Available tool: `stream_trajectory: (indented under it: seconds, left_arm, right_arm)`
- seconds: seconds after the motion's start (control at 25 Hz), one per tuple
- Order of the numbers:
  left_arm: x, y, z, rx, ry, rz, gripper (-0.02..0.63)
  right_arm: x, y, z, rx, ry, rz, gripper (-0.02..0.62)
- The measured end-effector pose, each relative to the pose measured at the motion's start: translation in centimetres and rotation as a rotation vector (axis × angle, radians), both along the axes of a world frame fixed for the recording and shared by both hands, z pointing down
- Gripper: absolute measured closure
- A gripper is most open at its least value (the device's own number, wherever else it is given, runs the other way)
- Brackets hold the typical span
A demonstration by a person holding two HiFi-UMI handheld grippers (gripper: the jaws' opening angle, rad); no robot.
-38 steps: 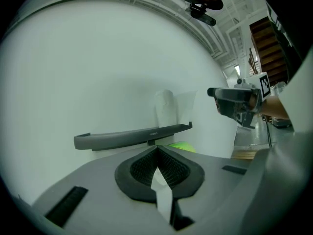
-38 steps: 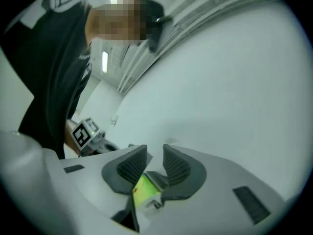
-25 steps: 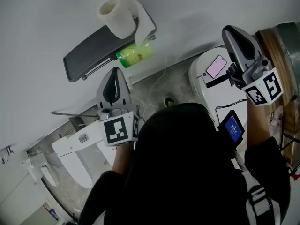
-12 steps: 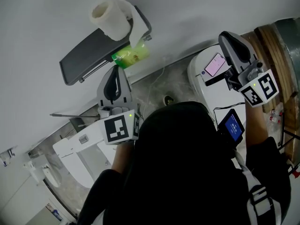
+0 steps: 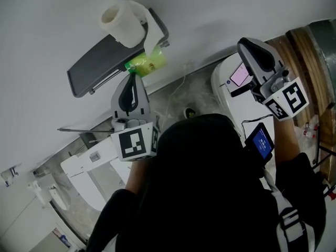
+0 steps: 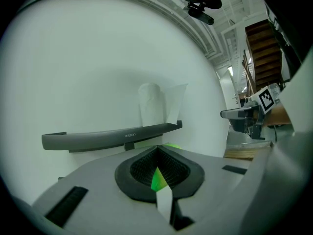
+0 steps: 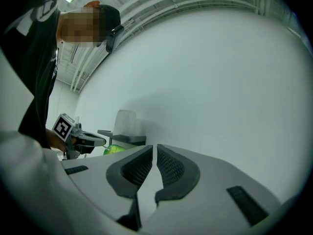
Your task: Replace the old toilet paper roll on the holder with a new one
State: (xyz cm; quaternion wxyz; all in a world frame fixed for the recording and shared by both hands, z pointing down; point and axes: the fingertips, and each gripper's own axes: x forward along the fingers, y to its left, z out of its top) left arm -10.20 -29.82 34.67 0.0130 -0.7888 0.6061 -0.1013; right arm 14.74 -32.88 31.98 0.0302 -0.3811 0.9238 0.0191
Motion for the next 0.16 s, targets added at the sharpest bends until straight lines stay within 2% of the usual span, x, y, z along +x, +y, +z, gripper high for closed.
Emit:
stream_trajectory:
  seconds: [0.16]
  left_arm:
    - [0.22, -0.03, -0.16, 0.002, -0.002, 0.002, 0.592]
  right_arm:
    - [-0.37, 0.14, 0.03, 0.004, 0.007, -0.012, 0.554]
